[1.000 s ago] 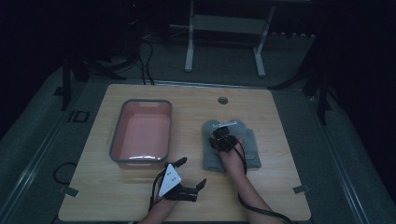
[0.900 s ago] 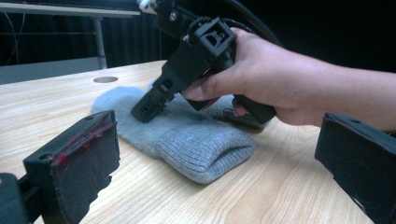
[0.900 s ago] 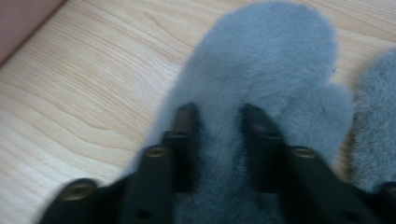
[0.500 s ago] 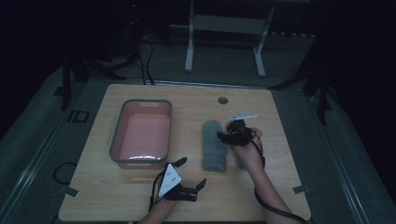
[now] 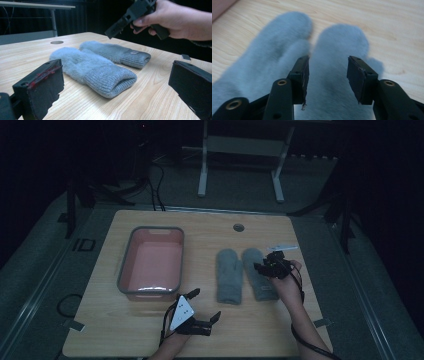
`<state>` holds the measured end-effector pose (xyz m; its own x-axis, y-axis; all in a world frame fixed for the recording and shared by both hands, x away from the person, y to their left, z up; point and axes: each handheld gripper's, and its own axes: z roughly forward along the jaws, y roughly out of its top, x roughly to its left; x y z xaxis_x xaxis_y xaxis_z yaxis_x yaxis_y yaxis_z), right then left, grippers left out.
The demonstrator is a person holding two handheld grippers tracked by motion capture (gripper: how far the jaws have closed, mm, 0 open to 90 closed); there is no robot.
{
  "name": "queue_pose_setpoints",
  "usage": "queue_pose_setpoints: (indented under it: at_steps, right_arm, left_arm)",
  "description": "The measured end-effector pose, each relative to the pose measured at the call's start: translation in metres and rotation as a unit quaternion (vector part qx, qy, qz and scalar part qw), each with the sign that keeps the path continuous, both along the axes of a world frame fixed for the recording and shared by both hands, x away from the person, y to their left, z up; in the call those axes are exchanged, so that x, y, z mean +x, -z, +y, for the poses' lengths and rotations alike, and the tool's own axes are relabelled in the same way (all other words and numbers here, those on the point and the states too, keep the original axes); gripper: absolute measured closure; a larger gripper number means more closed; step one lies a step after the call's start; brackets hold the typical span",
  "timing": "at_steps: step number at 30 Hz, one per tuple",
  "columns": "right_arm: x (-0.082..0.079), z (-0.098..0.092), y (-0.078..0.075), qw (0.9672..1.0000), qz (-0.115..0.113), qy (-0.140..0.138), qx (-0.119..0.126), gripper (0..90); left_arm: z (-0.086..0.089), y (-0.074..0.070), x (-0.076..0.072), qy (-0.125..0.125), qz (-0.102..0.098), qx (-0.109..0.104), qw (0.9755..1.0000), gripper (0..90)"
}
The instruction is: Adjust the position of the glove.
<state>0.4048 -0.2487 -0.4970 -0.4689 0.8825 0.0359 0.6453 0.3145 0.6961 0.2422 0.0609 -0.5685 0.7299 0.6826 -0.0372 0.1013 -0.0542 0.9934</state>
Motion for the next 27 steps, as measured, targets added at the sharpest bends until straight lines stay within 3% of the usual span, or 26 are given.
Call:
queue_pose_setpoints:
  at_steps: [3,9,12,15,19,23,27]
  right_arm:
    - [0.007,-0.007,0.014,0.9997,0.011,0.024,0.001,49.8]
    - [0.011,-0.004,0.038,0.9988,0.032,0.038,-0.006,48.3]
    - [0.007,0.000,0.044,0.9988,0.020,0.042,-0.013,50.0]
    - [0.003,0.006,0.048,0.9985,-0.006,0.042,-0.036,60.3]
    - [-0.001,0.008,0.046,0.9972,-0.011,0.070,-0.026,80.7]
    - [-0.005,0.003,0.036,0.9942,-0.020,0.105,-0.008,83.3]
    - [-0.011,0.001,0.020,0.9922,-0.031,0.121,-0.010,83.3]
  left_arm:
    - [0.000,0.000,0.000,0.000,0.000,0.000,1.0000,0.1]
    - [0.000,0.000,0.000,0.000,0.000,-0.001,1.0000,0.1]
    - [0.000,0.000,0.000,0.001,0.000,0.000,1.0000,0.1]
    - [0.000,0.000,0.000,0.001,-0.001,0.001,1.0000,0.1]
    - [0.000,0.000,0.000,0.001,0.000,0.001,1.0000,0.1]
    - [0.000,0.000,0.000,0.001,0.001,0.000,1.0000,0.1]
    - [0.000,0.000,0.000,0.000,0.001,0.000,1.0000,0.1]
